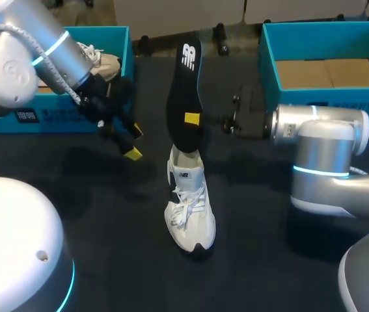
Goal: Take the shoe out of the shoebox, open the shoe tongue, remove and reinsert the insole, then place the shoe into the shoebox
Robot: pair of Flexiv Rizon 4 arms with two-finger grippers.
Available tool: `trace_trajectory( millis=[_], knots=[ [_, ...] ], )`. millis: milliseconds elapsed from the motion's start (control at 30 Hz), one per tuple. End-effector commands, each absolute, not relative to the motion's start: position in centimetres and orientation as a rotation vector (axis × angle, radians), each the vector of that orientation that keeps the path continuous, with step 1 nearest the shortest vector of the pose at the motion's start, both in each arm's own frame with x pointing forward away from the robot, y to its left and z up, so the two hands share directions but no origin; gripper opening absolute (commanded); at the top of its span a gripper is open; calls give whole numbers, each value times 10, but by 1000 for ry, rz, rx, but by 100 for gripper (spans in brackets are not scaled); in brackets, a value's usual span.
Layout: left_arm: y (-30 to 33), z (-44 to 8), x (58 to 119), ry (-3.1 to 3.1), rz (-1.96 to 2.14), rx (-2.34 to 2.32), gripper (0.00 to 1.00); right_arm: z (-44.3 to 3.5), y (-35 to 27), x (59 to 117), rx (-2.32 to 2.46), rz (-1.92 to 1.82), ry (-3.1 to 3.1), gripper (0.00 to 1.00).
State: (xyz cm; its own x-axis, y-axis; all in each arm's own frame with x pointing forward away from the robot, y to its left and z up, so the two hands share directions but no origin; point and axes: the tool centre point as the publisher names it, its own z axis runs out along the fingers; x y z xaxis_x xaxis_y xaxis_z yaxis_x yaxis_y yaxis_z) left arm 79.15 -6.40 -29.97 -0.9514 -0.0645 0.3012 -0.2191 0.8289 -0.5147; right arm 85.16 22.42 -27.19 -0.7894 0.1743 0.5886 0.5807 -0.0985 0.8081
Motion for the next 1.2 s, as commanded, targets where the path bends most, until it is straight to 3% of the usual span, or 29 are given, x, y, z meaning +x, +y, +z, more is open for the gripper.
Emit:
trace_trajectory(
  millis=[33, 1200],
  knots=[
    [-70, -299, 786, -2751, 824, 208, 100, -279, 229, 850, -819, -1956, -1888, 0],
    [-96, -317, 787, -2834, 859, 228, 100, -328, 237, 830, -750, -1970, -1869, 0]
  ],
)
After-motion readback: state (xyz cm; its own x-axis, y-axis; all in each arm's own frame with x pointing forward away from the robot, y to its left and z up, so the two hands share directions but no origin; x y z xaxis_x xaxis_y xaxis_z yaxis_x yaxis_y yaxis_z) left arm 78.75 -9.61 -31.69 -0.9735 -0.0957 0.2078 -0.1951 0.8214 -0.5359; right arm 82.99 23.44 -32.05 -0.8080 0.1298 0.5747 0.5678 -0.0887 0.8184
